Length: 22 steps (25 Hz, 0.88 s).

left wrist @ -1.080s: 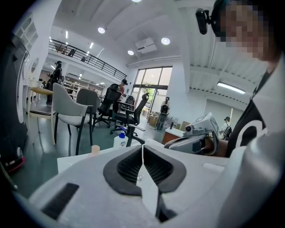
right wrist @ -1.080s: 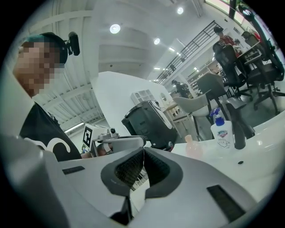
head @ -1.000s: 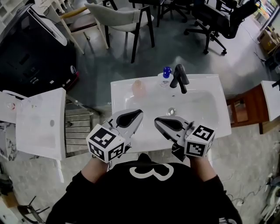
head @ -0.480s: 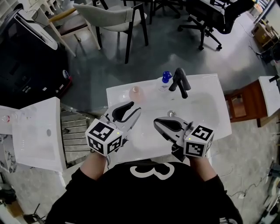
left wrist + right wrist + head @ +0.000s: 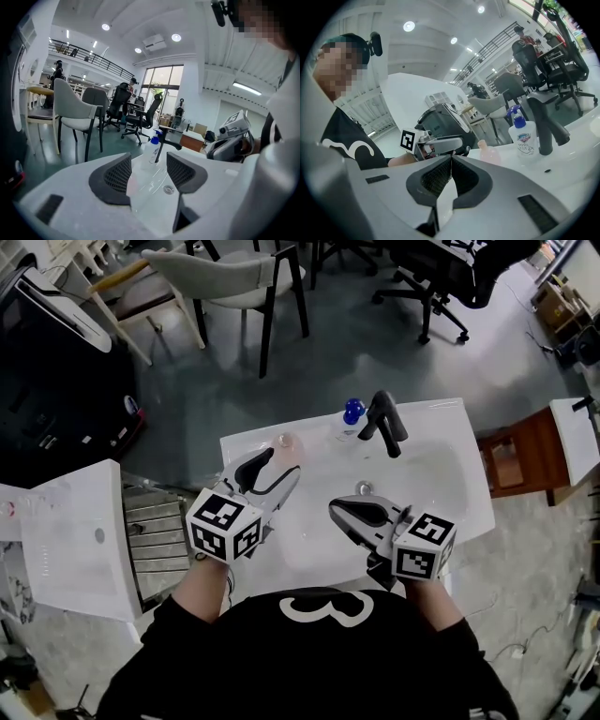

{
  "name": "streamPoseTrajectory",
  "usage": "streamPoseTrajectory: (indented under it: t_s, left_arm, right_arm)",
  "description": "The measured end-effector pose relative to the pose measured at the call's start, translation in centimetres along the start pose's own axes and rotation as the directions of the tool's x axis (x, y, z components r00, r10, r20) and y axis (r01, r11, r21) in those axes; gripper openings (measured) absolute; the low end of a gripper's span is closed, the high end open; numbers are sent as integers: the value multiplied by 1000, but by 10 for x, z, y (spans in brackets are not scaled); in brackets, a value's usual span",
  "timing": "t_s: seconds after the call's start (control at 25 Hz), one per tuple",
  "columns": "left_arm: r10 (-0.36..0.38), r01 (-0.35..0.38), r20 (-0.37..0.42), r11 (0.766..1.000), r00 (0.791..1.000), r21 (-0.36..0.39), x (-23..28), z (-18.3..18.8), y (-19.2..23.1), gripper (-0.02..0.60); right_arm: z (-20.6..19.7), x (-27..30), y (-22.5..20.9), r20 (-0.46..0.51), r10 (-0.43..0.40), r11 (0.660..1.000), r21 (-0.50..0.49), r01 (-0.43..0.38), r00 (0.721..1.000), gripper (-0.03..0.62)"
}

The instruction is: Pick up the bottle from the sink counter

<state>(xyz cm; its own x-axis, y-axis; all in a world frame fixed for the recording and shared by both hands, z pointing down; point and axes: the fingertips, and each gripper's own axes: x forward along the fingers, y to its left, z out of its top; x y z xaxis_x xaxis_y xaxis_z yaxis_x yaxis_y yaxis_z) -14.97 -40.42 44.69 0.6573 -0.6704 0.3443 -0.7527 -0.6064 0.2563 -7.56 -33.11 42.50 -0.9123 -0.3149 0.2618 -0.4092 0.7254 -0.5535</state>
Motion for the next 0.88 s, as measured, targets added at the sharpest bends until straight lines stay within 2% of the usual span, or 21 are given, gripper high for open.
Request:
streamPoseTrajectory:
  t_s: [0.24,0.48,0.88]
  left_arm:
    - [34,-32,-33,998,999,58,20,-12,17,239]
    - [57,-55,-48,997,997,57,37,-26,34,241]
    - [84,-77,-50,989,995,129,62,-46,50,235]
  right_arm:
    - [-9,4,-11,-11,-9,1000,24,10,1000,14]
    - [-15,5,-23,-27,-32,999,36,33,999,14]
    - [-34,5,-33,-61,-58,997,56,61,996,14]
